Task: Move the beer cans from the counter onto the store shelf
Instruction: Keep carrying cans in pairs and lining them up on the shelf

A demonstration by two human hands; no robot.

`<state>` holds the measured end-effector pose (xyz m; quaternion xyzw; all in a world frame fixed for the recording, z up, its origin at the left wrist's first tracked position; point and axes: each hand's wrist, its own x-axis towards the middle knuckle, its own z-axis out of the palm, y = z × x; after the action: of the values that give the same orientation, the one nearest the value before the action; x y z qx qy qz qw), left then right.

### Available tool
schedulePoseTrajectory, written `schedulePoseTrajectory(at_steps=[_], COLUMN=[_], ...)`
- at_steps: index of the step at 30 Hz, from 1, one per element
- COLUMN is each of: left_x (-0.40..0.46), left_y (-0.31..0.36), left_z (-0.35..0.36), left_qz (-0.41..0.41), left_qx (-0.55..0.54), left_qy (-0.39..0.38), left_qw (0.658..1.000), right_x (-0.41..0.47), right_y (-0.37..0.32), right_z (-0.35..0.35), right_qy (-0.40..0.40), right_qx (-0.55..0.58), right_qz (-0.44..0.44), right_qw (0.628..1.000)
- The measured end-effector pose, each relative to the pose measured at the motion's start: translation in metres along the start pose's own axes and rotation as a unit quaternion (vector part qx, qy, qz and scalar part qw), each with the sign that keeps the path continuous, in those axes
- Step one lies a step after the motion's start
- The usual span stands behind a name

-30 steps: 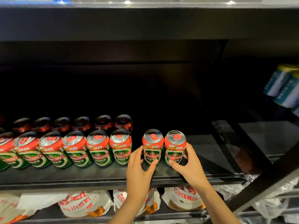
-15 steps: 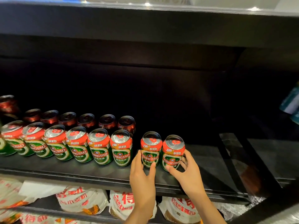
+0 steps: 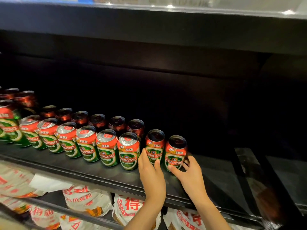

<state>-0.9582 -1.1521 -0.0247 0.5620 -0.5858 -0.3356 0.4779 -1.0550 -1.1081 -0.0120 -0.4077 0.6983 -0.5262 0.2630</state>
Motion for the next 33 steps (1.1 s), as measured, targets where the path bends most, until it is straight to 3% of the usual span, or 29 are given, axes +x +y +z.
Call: schedulePoseTrajectory(at_steps=[7,18,33], left_x=[0.001,-0.021,-0.005], left_y=[0.008,0.002,0.005], left_z=[0.003,-0.009,-0.005], left_qz=[-0.02,0.019,0.007], left_qx=[-0.009,-0.014,0.009], left_qy=[0.002,-0.054,-0.085], left_qw=[1.0,0.998,0.996], right_x=[0.01,0.013,0.031], right_y=[0.0,0.006,0.011], right_z=[0.005,0.01,0.016], right_qy=[0.001,0.013,0.022], right_qx=[0.009,0.027,-0.016], right_qz=[-0.001,-0.007,-0.024], right_qw=[1.0,1.0,0.999])
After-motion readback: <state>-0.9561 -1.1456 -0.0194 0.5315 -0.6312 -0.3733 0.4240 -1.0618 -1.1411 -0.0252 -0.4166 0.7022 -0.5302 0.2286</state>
